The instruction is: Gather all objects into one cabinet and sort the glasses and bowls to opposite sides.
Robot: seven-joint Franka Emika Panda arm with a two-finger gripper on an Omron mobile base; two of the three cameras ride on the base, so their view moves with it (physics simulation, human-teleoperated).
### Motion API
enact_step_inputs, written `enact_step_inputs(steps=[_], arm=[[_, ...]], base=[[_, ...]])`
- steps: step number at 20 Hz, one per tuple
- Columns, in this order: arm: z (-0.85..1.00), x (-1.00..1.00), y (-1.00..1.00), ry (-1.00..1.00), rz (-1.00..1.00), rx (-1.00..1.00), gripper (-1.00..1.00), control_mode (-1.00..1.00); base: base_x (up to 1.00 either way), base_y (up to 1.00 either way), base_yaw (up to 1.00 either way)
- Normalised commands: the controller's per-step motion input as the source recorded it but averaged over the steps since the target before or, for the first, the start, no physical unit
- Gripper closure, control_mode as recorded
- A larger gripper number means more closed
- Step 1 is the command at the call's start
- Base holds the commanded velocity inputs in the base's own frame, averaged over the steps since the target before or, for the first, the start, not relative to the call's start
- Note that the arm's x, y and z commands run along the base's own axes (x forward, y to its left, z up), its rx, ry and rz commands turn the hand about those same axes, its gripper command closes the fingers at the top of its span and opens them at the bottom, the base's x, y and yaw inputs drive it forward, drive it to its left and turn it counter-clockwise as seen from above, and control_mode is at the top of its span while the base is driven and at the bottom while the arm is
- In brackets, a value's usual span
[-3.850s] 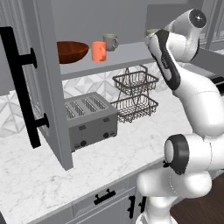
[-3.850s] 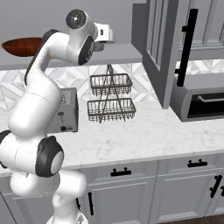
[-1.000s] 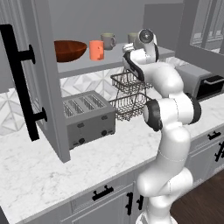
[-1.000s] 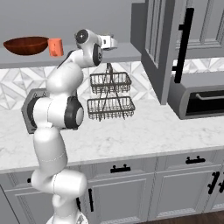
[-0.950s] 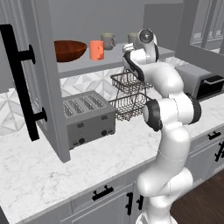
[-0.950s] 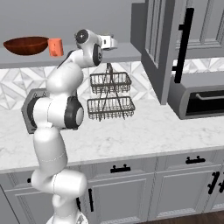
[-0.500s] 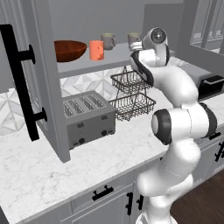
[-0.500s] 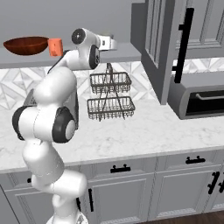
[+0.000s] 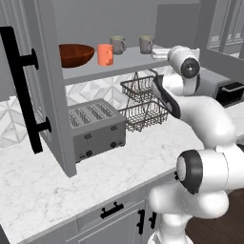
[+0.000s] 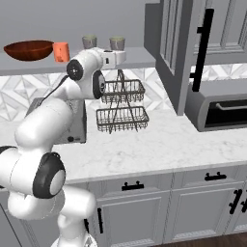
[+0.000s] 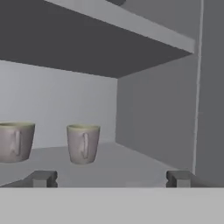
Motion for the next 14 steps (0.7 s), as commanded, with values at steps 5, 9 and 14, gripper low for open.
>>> enact_step_inputs(steps=[5, 9, 14], arm=[[0.80, -1.00, 0.00, -0.36, 0.00, 0.03, -1.00, -1.00], [0.58, -1.00, 0.00, -0.22, 0.00, 0.14, -1.00, -1.00], [0.31, -1.00, 0.00, -0.15, 0.00, 0.18, -1.00, -1.00]], base=[[0.00, 0.00, 0.00], [0.00, 0.00, 0.00], [0.00, 0.00, 0.00]])
